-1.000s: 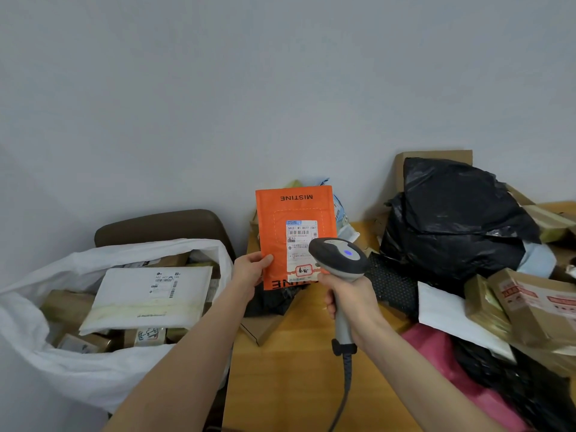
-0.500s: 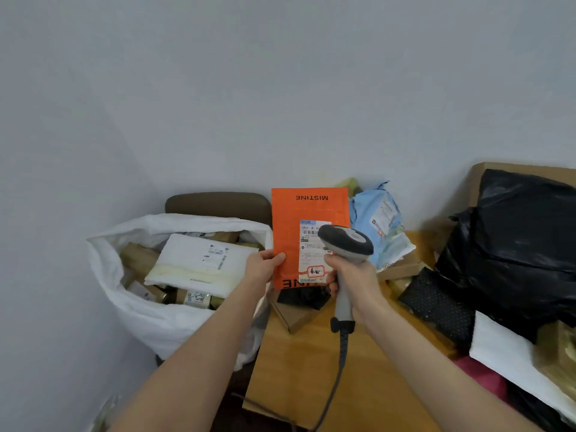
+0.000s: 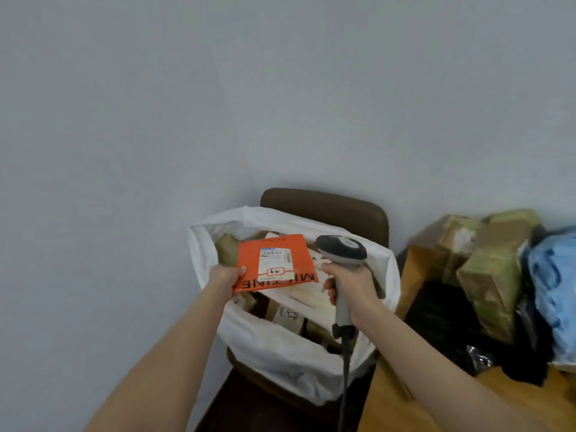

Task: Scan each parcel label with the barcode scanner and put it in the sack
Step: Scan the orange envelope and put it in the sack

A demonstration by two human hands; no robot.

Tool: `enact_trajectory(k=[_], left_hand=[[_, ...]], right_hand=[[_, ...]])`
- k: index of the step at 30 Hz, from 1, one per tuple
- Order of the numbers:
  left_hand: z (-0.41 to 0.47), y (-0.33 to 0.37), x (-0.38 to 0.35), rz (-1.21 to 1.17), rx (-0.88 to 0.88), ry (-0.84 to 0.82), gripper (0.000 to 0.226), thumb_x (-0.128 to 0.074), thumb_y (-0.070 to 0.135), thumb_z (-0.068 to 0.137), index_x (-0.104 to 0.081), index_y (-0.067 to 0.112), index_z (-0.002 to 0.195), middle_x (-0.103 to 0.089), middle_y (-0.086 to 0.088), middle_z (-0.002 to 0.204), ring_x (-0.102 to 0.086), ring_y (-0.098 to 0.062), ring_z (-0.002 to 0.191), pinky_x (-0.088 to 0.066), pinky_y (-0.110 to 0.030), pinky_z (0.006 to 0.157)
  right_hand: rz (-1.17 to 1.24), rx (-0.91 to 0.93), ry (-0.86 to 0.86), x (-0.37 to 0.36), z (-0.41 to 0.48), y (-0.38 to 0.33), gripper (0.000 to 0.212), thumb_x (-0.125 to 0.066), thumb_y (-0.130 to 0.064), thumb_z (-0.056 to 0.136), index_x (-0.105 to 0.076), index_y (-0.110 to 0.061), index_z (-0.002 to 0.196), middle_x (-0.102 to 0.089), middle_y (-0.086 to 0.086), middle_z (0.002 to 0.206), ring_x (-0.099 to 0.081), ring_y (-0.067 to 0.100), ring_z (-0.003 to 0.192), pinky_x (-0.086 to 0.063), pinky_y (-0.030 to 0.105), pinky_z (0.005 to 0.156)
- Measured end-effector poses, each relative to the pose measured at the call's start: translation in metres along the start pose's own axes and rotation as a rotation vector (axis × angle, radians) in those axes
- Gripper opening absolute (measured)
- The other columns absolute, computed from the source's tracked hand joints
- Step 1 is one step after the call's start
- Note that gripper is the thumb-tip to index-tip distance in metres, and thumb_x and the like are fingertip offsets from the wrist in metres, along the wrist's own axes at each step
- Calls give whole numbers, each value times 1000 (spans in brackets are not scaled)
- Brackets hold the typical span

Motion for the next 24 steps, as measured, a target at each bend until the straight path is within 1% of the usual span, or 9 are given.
enact_trajectory(k=[2,5,7,9,11,14,16,20,24], left_hand=[[40,4,18,15,41,25,14,-64,-2,88,-50,0,86,-58,-13,68,-56,-18,38,-43,-23,31],[93,12,19,46,52,34,16,-66,-3,86,-51,-1,79,-61,-16,72,-60,-21,45,-47,-24,36],[125,22,7,46,-9,36,13,-69,1,84,-57,1,78,-67,-22,88,-65,-28,64,-58,-33,59],[149,29,-13,108,-45,-2,11,-69,5,84,-66,-2,92,-69,-23,101,-67,-32,83,-57,-46,82],[154,44,-28,317,-172,-6,23,-65,11,86,-66,1,107,-69,-18,105,-66,-33,94,-53,-45,89],[126,78,-48,858,-512,39,42,-61,29,89,-55,17,129,-57,-10,126,-54,-30,116,-47,-43,96],[99,88,-76,994,-697,-90,52,-62,45,87,-52,26,135,-47,-5,140,-44,-24,127,-42,-44,102],[59,44,-133,1404,-727,-523,84,-67,61,77,-27,40,148,-18,-1,159,-19,-25,145,-22,-52,115],[69,37,-136,1513,-702,-426,86,-65,50,83,-14,40,151,-5,-2,161,-7,-29,147,-14,-55,116]], right_hand=[[-13,-40,-1,-30,26,4,10,-67,-11,87,-63,-8,79,-58,10,59,-48,16,49,-42,26,49],[-13,-77,10,-61,60,10,10,-67,-9,86,-63,-6,77,-58,9,55,-48,16,46,-41,27,47],[-29,-85,43,-69,79,17,8,-68,-9,86,-65,-4,80,-59,9,55,-48,16,46,-41,28,47],[-39,-98,70,-72,93,23,8,-68,-10,85,-67,-2,86,-60,10,56,-48,16,46,-41,27,47],[-27,-122,95,-69,103,30,9,-68,-9,86,-66,-1,87,-59,9,55,-48,17,45,-40,27,46],[-25,-147,140,-60,108,33,7,-68,-9,86,-64,-4,83,-58,9,57,-49,17,47,-41,27,46],[-25,-148,163,-55,110,30,7,-67,-8,87,-63,-5,83,-59,9,57,-50,16,48,-43,27,47],[9,-158,177,-50,106,26,5,-65,-9,88,-62,-4,86,-60,7,57,-50,14,47,-43,25,46],[33,-146,173,-39,99,19,6,-64,-10,90,-61,-7,86,-59,7,58,-50,14,50,-44,27,52]])
Point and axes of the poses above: each hand's wrist, its own z-axis towards the middle knuckle, its own x-axis out of the back of the hand, y = z × x, the point moved 10 cm from there along z, towards the middle knuckle
